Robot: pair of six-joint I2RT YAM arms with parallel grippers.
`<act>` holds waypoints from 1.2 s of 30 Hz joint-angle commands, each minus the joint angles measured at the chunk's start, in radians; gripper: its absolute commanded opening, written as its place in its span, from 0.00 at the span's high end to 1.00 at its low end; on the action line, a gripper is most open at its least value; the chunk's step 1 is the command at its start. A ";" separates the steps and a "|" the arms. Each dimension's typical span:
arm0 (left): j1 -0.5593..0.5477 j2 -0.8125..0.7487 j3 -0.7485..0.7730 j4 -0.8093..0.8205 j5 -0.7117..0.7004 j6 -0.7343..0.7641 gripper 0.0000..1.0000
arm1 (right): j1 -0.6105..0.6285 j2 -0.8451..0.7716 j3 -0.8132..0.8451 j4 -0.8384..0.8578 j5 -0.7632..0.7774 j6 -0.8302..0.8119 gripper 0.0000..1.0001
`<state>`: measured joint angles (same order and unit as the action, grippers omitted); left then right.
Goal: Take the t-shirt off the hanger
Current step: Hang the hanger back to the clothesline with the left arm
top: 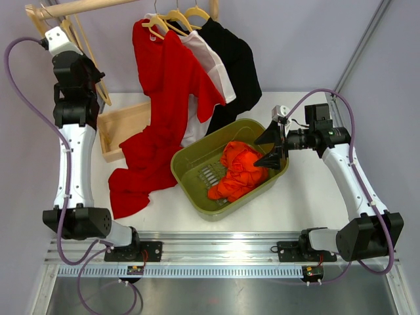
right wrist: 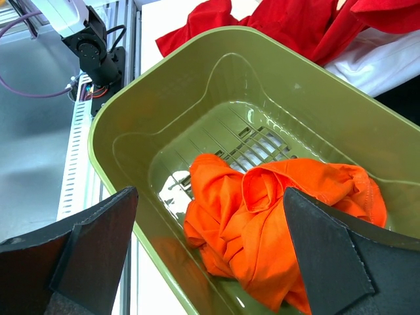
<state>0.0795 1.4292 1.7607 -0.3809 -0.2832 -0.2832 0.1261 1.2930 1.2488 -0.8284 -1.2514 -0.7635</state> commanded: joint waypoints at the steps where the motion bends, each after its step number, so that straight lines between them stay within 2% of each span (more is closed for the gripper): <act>1: 0.023 0.056 0.107 0.037 0.039 -0.011 1.00 | -0.013 -0.018 -0.006 0.008 -0.028 -0.013 0.01; 10: 0.065 0.163 0.143 -0.019 0.128 -0.025 1.00 | -0.029 -0.018 -0.014 0.011 -0.036 -0.010 0.01; 16: 0.088 0.151 0.097 -0.016 0.162 -0.040 0.99 | -0.033 -0.011 -0.012 0.011 -0.039 -0.010 0.01; 17: 0.088 0.136 0.089 -0.009 0.168 -0.042 0.95 | -0.034 -0.011 -0.015 0.011 -0.040 -0.011 0.00; 18: 0.091 0.128 0.073 -0.006 0.171 -0.042 0.80 | -0.036 -0.011 -0.014 0.012 -0.042 -0.010 0.01; 20: 0.089 0.106 0.059 0.002 0.185 -0.048 0.62 | -0.037 -0.011 -0.014 0.014 -0.042 -0.008 0.01; 22: 0.089 0.067 0.042 0.008 0.206 -0.057 0.39 | -0.040 -0.012 -0.015 0.012 -0.042 -0.011 0.00; 23: 0.089 0.054 0.034 0.013 0.232 -0.062 0.35 | -0.042 -0.014 -0.014 0.012 -0.043 -0.010 0.00; 25: 0.089 -0.002 0.008 0.013 0.259 -0.073 0.27 | -0.048 -0.017 -0.017 0.012 -0.043 -0.013 0.00; 28: 0.089 -0.097 -0.039 0.020 0.329 -0.091 0.21 | -0.059 -0.018 -0.018 0.012 -0.043 -0.014 0.01; 31: 0.089 -0.217 -0.139 0.030 0.391 -0.111 0.18 | -0.065 -0.015 -0.017 0.009 -0.042 -0.023 0.01; 36: 0.089 -0.438 -0.397 0.025 0.447 -0.122 0.12 | -0.072 -0.009 -0.017 0.000 -0.031 -0.040 0.01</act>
<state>0.1635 1.0771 1.4677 -0.3779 0.0868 -0.3870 0.0631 1.2930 1.2331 -0.8284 -1.2621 -0.7727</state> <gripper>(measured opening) 0.867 0.993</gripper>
